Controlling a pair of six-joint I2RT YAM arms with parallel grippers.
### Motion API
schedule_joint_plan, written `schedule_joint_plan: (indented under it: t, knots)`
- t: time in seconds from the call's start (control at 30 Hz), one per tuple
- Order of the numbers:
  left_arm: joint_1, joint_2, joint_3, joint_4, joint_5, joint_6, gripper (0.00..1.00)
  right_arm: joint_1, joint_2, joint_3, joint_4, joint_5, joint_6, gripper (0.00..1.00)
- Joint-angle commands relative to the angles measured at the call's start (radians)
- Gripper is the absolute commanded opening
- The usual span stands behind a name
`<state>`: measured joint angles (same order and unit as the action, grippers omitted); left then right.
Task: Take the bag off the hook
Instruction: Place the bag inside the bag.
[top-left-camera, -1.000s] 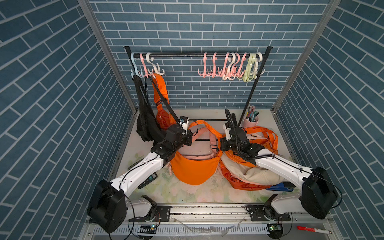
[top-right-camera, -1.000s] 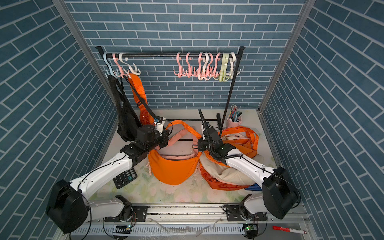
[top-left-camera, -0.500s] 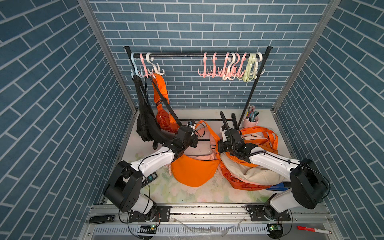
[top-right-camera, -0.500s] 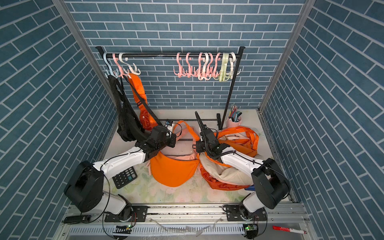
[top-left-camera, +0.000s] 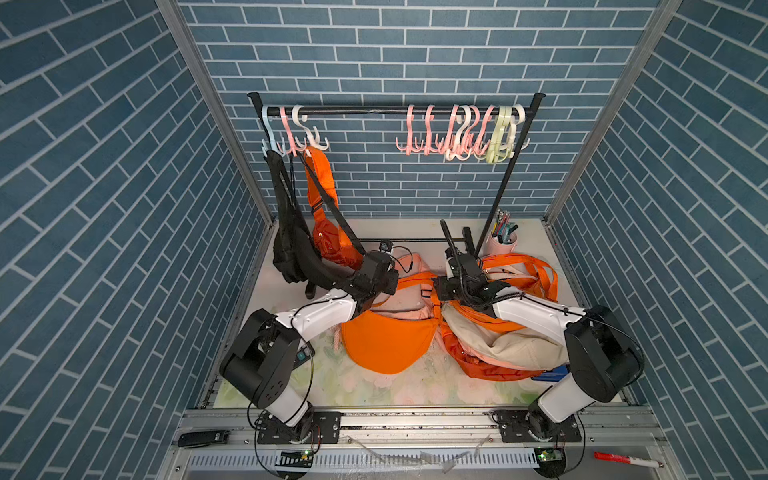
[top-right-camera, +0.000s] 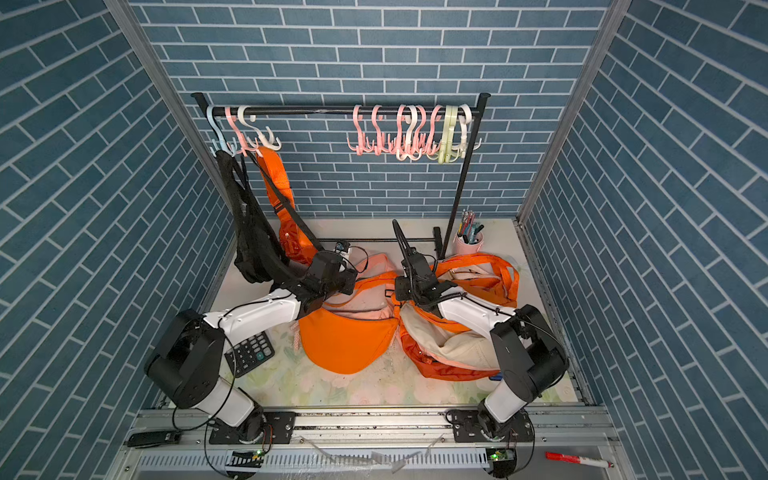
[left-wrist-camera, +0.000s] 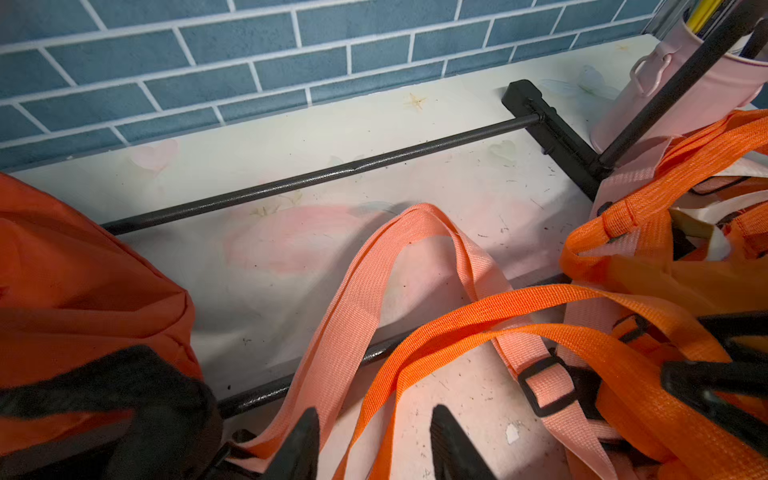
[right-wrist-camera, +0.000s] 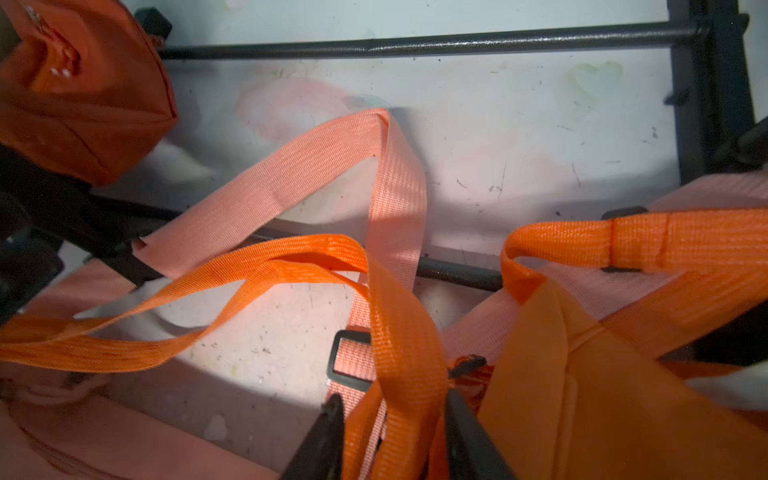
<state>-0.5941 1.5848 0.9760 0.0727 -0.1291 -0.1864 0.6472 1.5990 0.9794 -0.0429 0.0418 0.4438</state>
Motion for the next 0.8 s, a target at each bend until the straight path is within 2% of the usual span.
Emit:
schedule_joint_plan:
  t: [0.0, 0.1, 0.4, 0.63, 0.77]
  knots:
    - [-0.004, -0.004, 0.035, -0.008, -0.016, 0.007, 0.49, -0.009, 0.007, 0.038, -0.039, 0.008, -0.003, 0.62]
    - [-0.004, -0.025, 0.046, -0.014, -0.019, 0.007, 0.53, -0.009, -0.006, 0.049, -0.05, 0.014, -0.01, 0.77]
    - [-0.007, -0.158, 0.059, -0.054, -0.044, 0.015, 0.65, -0.01, -0.073, 0.081, -0.083, 0.005, -0.043, 0.79]
    - [-0.006, -0.319, 0.06, -0.11, -0.061, 0.022, 0.9, -0.009, -0.163, 0.087, -0.102, -0.017, -0.103, 0.82]
    - [-0.006, -0.407, 0.063, -0.16, -0.051, 0.03, 0.92, -0.008, -0.205, 0.103, -0.123, -0.047, -0.144, 0.82]
